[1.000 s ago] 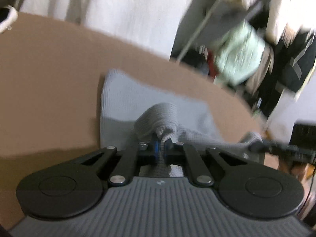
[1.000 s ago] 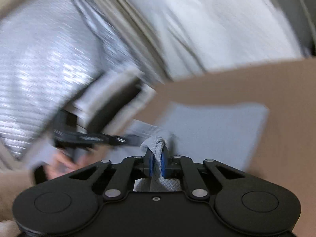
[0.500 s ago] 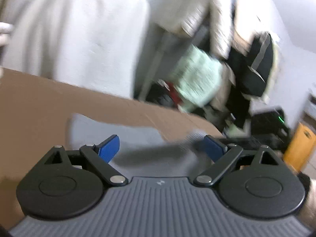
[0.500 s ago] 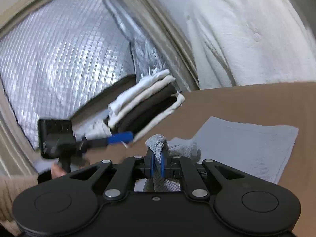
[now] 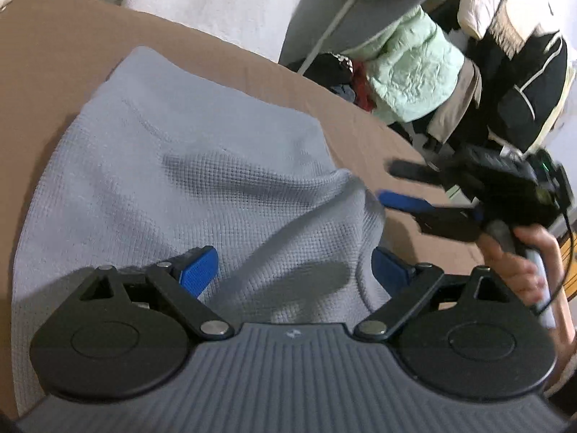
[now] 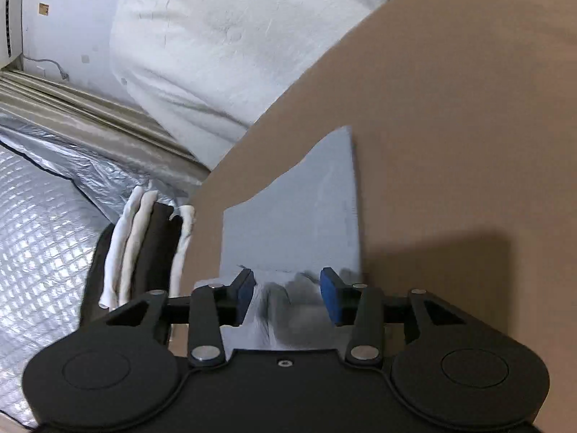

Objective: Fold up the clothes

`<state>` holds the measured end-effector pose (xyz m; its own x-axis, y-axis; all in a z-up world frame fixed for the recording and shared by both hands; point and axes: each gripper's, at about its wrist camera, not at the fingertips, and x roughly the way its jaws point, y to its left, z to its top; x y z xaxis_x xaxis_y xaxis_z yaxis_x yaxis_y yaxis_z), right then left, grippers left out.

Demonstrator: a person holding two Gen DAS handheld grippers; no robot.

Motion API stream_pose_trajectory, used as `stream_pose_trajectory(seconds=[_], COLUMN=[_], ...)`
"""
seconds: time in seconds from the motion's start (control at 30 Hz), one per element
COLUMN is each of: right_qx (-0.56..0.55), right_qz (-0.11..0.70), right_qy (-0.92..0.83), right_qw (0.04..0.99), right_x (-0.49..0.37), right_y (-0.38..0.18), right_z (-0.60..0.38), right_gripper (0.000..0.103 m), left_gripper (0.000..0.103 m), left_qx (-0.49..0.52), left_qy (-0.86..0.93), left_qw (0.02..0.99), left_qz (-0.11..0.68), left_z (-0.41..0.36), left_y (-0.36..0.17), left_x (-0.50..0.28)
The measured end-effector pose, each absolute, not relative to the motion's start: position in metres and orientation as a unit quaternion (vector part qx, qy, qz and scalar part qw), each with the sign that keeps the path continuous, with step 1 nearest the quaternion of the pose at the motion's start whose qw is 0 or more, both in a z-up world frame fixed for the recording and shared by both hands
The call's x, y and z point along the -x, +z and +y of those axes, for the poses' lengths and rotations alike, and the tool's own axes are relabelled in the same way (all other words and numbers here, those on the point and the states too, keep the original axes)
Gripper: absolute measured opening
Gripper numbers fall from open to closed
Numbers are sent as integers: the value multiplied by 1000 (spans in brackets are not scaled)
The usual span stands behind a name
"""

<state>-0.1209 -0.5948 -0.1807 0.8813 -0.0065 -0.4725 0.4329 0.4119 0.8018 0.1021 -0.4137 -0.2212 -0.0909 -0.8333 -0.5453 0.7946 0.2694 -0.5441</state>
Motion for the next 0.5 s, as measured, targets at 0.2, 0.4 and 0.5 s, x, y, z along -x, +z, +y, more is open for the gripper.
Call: stream_pose_trajectory(seconds=[0.2, 0.4, 0.5], right_qx=[-484, -434, -410], right_qz=[255, 337, 333], right_qy=[-146, -159, -164], right_qw=[824, 820, 833], right_x=[119, 86, 74], right_y=[-169, -181, -188], right_z=[-560, -530, -522], right_gripper=[66, 66, 67], left_gripper=[93, 93, 93], left_qx=[43, 8, 2], left_qy=[-575, -565, -562], left_qw=[712, 737, 746], left_qz=[401, 372, 358], left_z=[-373, -328, -305], left_y=[-203, -187, -187], left_x=[-104, -101, -104])
